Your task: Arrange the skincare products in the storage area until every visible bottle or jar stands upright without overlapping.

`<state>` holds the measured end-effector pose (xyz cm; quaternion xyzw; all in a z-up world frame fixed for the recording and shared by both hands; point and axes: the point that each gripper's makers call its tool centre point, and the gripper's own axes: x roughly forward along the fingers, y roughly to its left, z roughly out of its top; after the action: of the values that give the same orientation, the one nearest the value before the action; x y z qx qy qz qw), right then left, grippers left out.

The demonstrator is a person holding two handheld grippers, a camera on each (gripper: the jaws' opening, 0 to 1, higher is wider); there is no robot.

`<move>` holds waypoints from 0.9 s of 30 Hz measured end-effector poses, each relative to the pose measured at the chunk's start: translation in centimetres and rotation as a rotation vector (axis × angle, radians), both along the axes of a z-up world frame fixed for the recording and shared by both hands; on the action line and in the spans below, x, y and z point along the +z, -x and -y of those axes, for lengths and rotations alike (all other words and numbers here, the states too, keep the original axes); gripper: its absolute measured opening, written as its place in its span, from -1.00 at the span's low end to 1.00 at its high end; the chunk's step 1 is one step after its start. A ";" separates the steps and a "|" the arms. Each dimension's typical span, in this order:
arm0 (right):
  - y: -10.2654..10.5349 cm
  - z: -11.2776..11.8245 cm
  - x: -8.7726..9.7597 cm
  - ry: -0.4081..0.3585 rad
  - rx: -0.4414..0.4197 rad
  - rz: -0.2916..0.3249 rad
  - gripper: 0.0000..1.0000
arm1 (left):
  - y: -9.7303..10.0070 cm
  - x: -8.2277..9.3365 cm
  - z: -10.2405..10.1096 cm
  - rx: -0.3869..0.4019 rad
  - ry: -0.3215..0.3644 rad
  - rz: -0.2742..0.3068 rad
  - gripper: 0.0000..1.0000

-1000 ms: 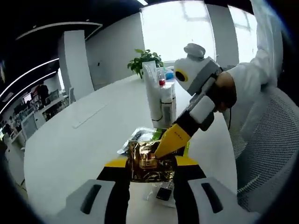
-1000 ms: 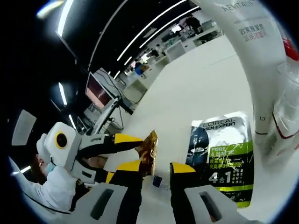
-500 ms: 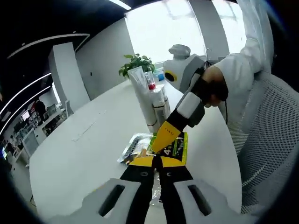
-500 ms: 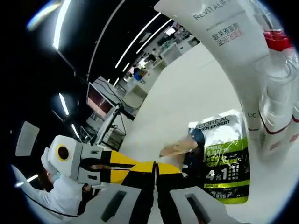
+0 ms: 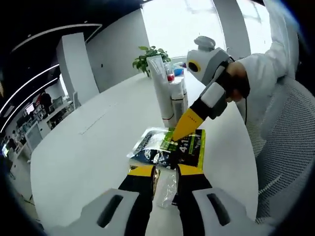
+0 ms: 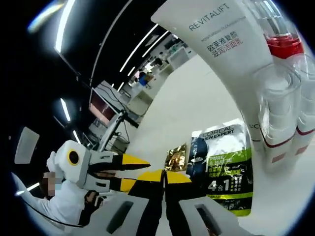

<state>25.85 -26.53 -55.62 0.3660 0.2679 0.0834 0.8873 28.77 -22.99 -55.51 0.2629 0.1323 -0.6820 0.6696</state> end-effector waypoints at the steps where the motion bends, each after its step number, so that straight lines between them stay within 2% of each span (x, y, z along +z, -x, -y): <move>1: 0.0 0.0 0.0 0.000 0.000 0.000 -1.00 | -0.1 -0.2 -0.1 0.002 -0.009 -0.002 -0.53; 5: -0.1 -0.1 0.2 0.014 0.013 0.004 -1.00 | -1.8 -1.5 -0.5 0.029 -0.055 -0.006 -0.40; 16: -0.2 -0.1 0.6 0.043 0.024 0.012 -1.00 | -4.0 -3.4 0.1 0.030 -0.164 -0.031 -0.20; 27: -0.3 -0.5 0.5 0.074 0.045 -0.001 -1.00 | -3.9 -4.4 0.8 -0.016 -0.248 -0.050 -0.03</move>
<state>26.12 -26.06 -55.14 0.3266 0.2796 0.0931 0.8980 32.63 -23.80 -59.89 0.3275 0.2300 -0.6722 0.6230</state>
